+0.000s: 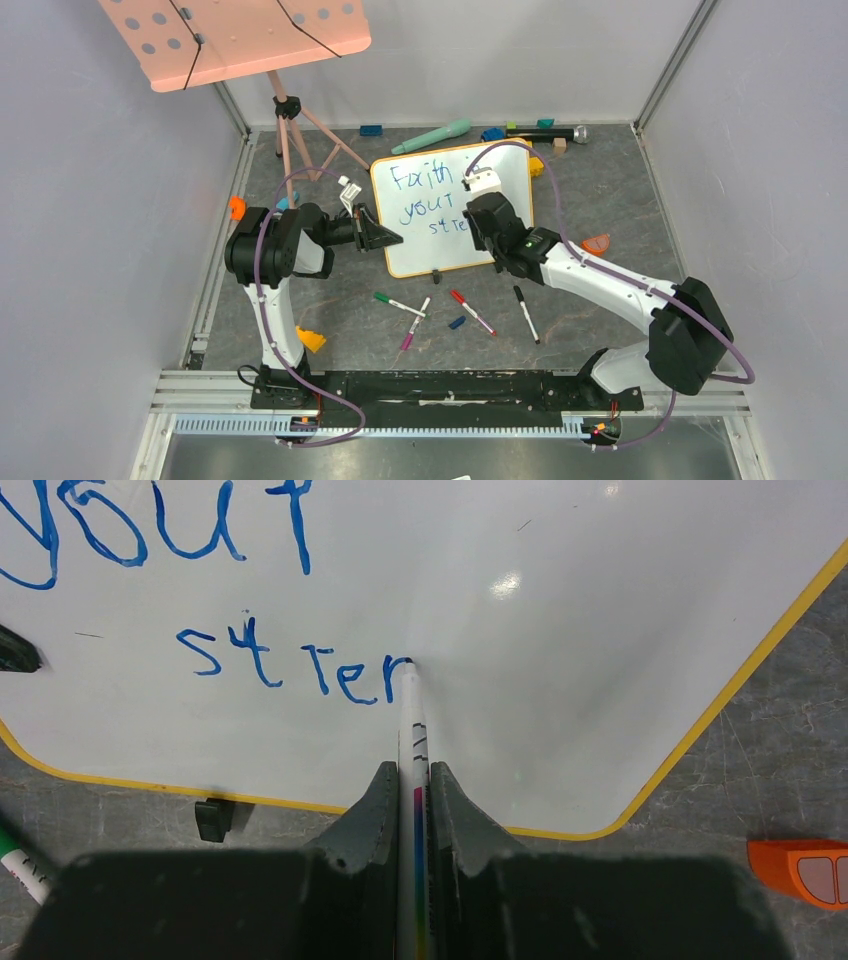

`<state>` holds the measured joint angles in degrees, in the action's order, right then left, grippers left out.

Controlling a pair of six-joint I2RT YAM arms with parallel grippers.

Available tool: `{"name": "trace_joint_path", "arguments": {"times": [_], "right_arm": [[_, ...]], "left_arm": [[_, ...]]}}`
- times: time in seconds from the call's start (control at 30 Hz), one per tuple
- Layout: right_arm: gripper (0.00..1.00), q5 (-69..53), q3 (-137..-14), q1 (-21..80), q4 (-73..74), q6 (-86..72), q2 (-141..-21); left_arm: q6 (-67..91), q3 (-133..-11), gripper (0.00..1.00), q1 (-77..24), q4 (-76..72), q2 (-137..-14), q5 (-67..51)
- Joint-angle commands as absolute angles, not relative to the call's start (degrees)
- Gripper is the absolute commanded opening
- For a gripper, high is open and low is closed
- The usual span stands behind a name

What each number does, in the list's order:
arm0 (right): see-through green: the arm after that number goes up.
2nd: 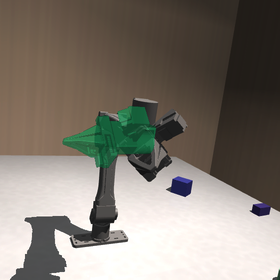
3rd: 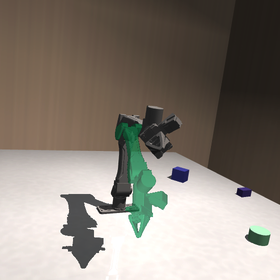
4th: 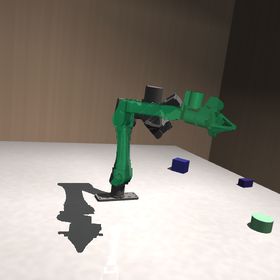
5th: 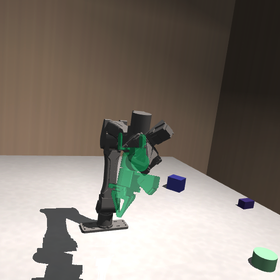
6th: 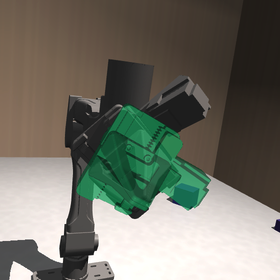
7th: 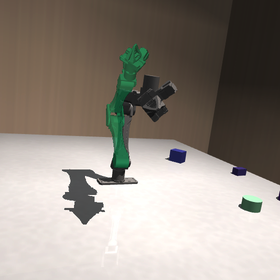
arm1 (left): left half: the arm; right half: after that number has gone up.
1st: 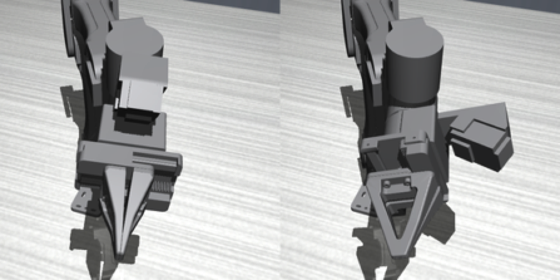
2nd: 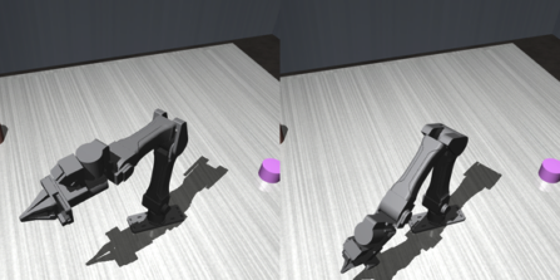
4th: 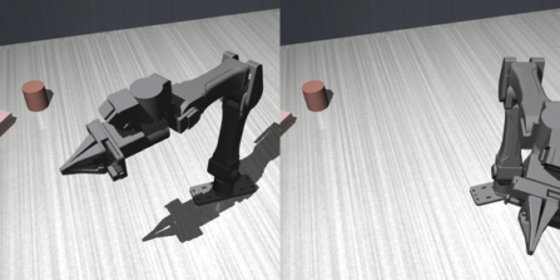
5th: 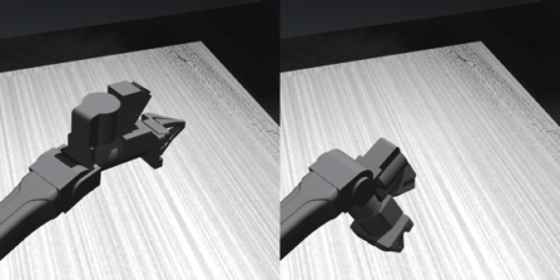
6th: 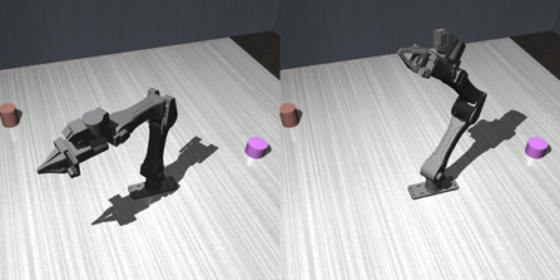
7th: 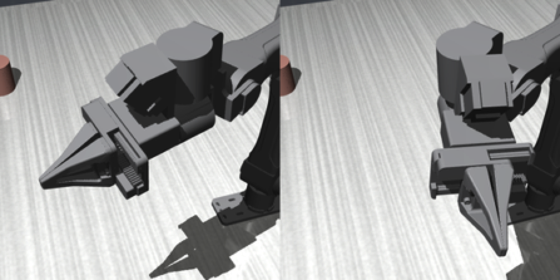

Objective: Write a sentence on the whiteboard

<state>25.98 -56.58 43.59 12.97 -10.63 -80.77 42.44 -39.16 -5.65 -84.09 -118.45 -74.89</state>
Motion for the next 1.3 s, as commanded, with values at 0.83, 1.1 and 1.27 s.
{"name": "trace_joint_path", "arguments": {"times": [0.83,1.1,1.27], "right_arm": [[0.00,22.70,-53.72,42.45,12.11,-12.48,-73.73],[0.00,24.49,-54.75,42.36,13.47,-12.35,-73.14],[0.00,26.36,-55.45,42.20,13.92,-11.98,-74.67]], "left_arm": [[36.63,-39.41,0.02,-6.25,-89.21,-117.25,-78.33],[36.66,-39.38,0.02,-6.24,-89.21,-117.36,-78.37],[36.71,-39.44,0.02,-6.24,-89.21,-117.30,-78.31]]}}
